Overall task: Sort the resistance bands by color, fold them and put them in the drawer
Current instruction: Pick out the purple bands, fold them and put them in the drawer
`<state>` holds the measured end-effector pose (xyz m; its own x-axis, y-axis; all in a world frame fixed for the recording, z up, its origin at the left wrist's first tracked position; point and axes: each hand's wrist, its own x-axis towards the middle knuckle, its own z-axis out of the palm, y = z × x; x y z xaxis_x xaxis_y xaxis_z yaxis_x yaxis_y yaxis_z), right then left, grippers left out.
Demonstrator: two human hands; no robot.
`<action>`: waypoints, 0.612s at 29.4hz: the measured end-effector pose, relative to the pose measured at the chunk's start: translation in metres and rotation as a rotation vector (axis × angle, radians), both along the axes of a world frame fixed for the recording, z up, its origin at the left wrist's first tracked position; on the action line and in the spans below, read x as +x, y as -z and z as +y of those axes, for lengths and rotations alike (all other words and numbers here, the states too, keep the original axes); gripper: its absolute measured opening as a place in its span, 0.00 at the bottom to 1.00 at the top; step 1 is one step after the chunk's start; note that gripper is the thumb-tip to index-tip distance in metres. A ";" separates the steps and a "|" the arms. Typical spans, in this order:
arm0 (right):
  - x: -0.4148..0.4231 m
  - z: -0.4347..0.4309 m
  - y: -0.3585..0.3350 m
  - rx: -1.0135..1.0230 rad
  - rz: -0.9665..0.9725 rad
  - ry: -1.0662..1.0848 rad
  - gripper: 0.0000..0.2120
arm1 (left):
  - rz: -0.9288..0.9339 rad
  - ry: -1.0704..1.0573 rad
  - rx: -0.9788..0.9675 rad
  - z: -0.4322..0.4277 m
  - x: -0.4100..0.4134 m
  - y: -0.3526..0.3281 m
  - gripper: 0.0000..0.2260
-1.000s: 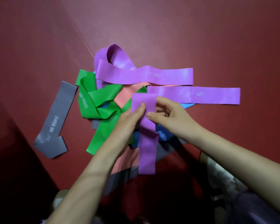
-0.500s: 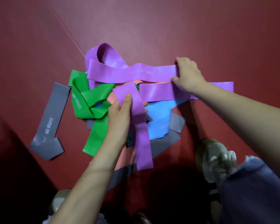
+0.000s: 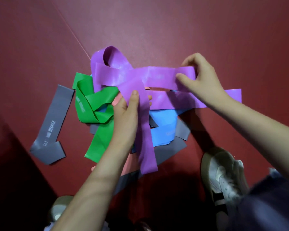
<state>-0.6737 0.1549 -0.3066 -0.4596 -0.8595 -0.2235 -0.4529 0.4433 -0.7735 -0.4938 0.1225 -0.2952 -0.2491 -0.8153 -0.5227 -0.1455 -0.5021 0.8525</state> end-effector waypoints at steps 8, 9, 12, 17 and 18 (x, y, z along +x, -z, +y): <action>0.041 -0.013 -0.038 0.094 -0.741 0.062 0.11 | 0.036 -0.016 -0.037 -0.011 -0.001 -0.004 0.11; 0.043 -0.013 -0.037 0.122 -0.841 0.066 0.11 | 0.034 0.010 -0.043 -0.011 -0.002 -0.005 0.10; 0.047 -0.013 -0.038 0.150 -1.073 0.078 0.11 | 0.049 0.048 -0.048 -0.009 -0.002 -0.005 0.11; 0.044 -0.010 -0.033 0.174 -1.159 0.110 0.10 | 0.084 0.128 -0.036 -0.007 0.000 -0.005 0.14; 0.043 -0.009 -0.033 0.182 -1.172 0.114 0.10 | 0.088 0.169 -0.047 -0.006 -0.001 -0.006 0.13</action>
